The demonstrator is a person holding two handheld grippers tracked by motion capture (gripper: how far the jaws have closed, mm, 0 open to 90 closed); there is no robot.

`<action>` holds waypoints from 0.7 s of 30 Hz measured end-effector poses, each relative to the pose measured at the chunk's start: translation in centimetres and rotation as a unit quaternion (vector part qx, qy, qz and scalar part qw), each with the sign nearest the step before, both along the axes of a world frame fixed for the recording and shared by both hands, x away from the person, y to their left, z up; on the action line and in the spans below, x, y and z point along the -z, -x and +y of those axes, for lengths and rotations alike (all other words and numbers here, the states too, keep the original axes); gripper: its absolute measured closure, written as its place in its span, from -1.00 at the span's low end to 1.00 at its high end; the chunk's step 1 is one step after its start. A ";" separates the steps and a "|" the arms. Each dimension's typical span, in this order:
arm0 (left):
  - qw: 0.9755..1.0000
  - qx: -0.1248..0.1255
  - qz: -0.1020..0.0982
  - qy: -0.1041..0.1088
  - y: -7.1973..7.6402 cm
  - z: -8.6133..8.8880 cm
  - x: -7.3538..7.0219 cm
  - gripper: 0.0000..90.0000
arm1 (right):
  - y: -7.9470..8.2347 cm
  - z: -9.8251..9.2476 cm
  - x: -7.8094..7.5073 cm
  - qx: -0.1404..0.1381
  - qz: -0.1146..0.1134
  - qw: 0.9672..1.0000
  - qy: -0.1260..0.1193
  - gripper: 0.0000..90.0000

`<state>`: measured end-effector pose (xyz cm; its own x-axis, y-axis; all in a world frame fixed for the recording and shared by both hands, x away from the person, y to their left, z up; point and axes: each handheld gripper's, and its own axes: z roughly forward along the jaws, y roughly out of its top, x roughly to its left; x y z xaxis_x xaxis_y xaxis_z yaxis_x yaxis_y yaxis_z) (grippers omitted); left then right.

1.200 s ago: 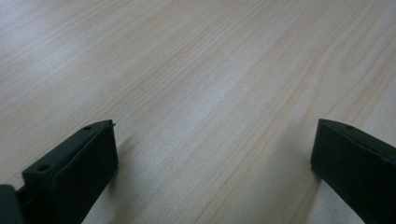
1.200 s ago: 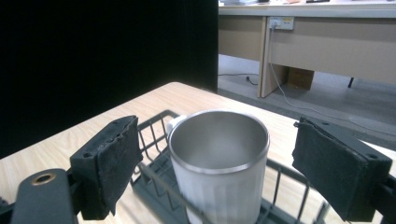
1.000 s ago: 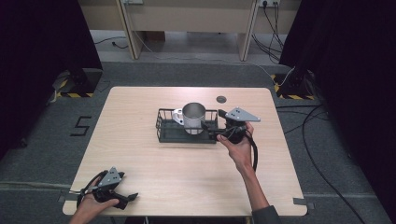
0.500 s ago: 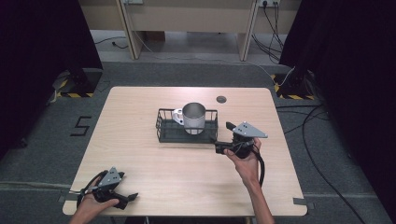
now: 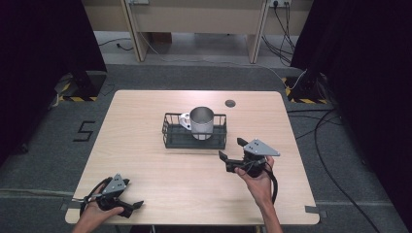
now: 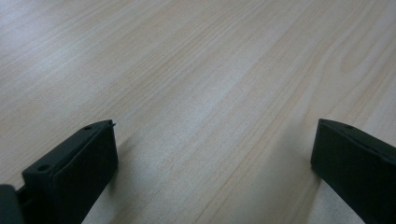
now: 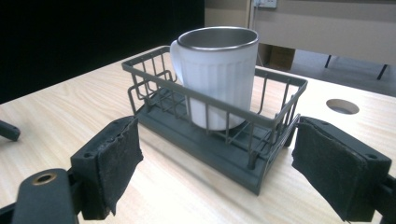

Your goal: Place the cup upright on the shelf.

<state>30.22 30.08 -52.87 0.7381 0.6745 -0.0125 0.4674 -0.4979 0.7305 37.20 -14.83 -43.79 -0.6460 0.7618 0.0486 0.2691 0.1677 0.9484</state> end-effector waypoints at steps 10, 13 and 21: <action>1.000 0.000 0.000 0.000 0.0 0.0 0.0 -1.00 | 1.8 -0.5 1.6 0.001 0.011 1.000 -0.001 -0.66; 1.000 0.000 0.000 0.000 0.0 0.0 0.0 -1.00 | 2.1 -0.7 2.2 0.000 0.018 1.000 0.002 -0.66; 1.000 0.000 0.000 0.000 0.0 0.0 0.0 -1.00 | 2.7 -1.0 3.6 0.000 0.038 0.999 0.008 -0.66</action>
